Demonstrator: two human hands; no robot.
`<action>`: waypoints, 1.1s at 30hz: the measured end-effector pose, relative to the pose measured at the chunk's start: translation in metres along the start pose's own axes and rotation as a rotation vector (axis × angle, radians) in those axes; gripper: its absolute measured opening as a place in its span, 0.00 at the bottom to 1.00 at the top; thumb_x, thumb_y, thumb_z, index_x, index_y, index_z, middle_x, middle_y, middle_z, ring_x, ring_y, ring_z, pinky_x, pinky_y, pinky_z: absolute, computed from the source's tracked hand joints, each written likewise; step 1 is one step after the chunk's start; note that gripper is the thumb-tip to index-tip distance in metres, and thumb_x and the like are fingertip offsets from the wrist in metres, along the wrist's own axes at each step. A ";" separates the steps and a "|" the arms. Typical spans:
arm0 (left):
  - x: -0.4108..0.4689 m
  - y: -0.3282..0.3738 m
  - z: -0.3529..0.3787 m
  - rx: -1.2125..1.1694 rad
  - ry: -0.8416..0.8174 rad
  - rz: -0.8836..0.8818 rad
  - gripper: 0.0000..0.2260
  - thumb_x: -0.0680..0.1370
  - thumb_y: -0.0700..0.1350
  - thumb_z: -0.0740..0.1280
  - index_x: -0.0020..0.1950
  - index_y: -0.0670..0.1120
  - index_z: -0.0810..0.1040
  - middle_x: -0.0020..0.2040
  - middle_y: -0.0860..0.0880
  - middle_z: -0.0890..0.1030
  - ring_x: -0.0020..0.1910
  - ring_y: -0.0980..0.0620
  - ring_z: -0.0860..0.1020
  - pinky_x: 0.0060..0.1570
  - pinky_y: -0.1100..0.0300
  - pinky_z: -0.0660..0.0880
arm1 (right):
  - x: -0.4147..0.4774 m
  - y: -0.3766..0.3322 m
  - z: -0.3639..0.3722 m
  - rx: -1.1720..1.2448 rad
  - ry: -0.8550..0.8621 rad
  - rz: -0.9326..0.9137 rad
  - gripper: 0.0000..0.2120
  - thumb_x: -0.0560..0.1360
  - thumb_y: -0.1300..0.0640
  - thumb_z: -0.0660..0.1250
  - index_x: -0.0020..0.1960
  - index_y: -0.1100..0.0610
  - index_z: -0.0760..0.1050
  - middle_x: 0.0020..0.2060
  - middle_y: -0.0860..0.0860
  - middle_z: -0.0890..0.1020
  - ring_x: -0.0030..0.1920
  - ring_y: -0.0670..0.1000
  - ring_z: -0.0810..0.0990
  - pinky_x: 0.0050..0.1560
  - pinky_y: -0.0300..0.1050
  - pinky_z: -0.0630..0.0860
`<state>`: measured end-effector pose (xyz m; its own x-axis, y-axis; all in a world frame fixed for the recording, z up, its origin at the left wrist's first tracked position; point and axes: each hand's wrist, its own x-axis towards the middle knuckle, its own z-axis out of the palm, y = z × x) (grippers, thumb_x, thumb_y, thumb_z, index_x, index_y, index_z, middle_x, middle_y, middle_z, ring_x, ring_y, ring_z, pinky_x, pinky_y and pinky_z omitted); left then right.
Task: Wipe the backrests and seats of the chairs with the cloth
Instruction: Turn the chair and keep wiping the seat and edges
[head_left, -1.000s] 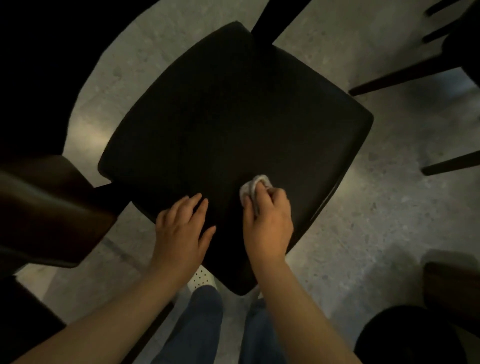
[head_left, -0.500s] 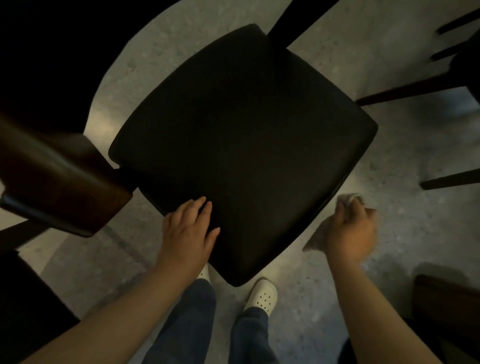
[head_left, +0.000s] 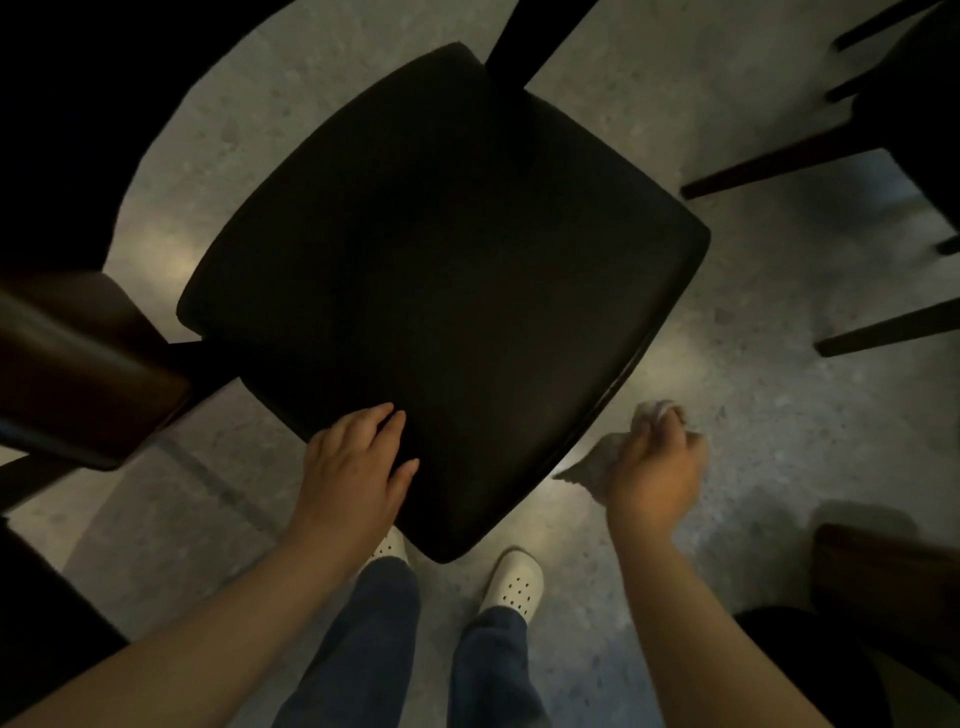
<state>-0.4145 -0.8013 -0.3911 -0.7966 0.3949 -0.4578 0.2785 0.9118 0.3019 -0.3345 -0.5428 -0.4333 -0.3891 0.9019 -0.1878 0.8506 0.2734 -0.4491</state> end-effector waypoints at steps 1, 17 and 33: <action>0.001 0.003 0.001 0.000 0.001 0.003 0.24 0.80 0.53 0.62 0.75 0.47 0.66 0.74 0.48 0.67 0.72 0.48 0.63 0.70 0.50 0.61 | 0.000 0.001 -0.006 -0.022 0.012 -0.092 0.13 0.80 0.51 0.61 0.62 0.54 0.75 0.53 0.55 0.74 0.49 0.55 0.77 0.48 0.44 0.70; 0.018 0.054 -0.005 -0.054 0.004 0.083 0.22 0.81 0.52 0.61 0.73 0.47 0.68 0.70 0.49 0.69 0.69 0.51 0.66 0.68 0.52 0.67 | 0.035 0.001 -0.020 0.042 -0.062 -0.031 0.15 0.79 0.51 0.64 0.64 0.54 0.74 0.52 0.51 0.73 0.47 0.48 0.73 0.48 0.41 0.66; 0.141 0.140 -0.024 0.086 0.095 0.205 0.25 0.80 0.55 0.62 0.75 0.50 0.63 0.71 0.49 0.64 0.70 0.49 0.65 0.66 0.55 0.68 | 0.156 -0.048 -0.043 0.199 -0.128 -0.218 0.23 0.78 0.51 0.67 0.71 0.54 0.70 0.63 0.53 0.77 0.62 0.52 0.75 0.64 0.51 0.73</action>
<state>-0.5008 -0.6204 -0.3934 -0.7644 0.5642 -0.3119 0.4813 0.8214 0.3061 -0.4205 -0.4009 -0.4036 -0.6066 0.7764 -0.1710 0.6612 0.3733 -0.6507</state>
